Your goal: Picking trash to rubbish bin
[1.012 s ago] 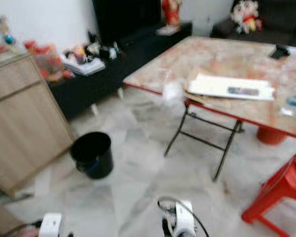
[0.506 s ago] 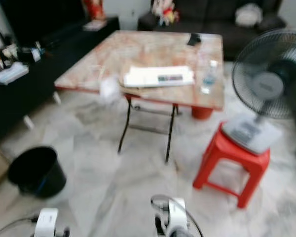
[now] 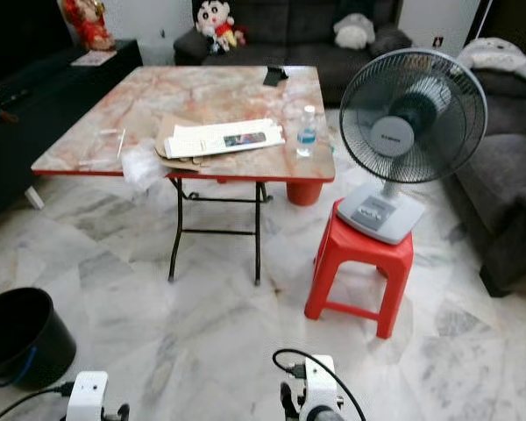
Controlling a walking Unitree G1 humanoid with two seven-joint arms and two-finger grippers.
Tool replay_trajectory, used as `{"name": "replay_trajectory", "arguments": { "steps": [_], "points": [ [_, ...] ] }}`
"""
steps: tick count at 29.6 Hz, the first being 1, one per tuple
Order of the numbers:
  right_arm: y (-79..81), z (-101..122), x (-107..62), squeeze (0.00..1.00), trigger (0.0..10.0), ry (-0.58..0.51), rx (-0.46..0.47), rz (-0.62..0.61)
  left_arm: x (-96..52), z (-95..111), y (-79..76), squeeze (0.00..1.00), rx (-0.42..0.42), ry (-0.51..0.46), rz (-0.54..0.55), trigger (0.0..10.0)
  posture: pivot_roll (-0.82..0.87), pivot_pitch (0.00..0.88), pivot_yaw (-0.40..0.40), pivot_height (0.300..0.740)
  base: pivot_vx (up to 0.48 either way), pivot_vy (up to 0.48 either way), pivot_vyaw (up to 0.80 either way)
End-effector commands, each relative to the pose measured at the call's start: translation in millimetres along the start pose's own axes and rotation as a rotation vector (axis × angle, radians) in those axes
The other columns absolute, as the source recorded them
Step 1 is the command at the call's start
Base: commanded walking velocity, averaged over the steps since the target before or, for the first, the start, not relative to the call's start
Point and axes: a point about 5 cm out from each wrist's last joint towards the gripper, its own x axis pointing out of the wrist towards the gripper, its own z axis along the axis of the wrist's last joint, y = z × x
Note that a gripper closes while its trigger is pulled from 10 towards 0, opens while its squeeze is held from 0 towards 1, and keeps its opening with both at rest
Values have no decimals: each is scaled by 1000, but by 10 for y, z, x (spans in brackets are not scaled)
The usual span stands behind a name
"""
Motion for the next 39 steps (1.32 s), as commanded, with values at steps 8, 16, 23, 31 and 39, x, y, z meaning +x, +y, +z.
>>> {"name": "replay_trajectory", "arguments": {
  "steps": [8,16,23,31,39],
  "points": [
    [186,652,88,0,10000,-246,-33,78,62,652,149,0,27,-291,81,10000,7,0,22,740,0,0,0],
    [436,1585,20,0,10000,-577,-20,159,-15,1409,-19,0,-2,-631,57,10000,-3,0,23,740,0,0,0],
    [571,1961,-75,0,10000,-710,5,190,-82,1748,-160,0,-36,-751,34,10000,-10,0,31,740,0,0,0],
    [704,2182,-173,0,10000,-809,-7,244,-151,1982,-335,0,-65,-832,-10,10000,-8,0,20,740,136,0,0],
    [809,2117,-169,0,10000,-803,0,276,-172,1955,-302,0,-61,-842,-4,10000,-4,0,23,740,320,0,0]
  ]
}}
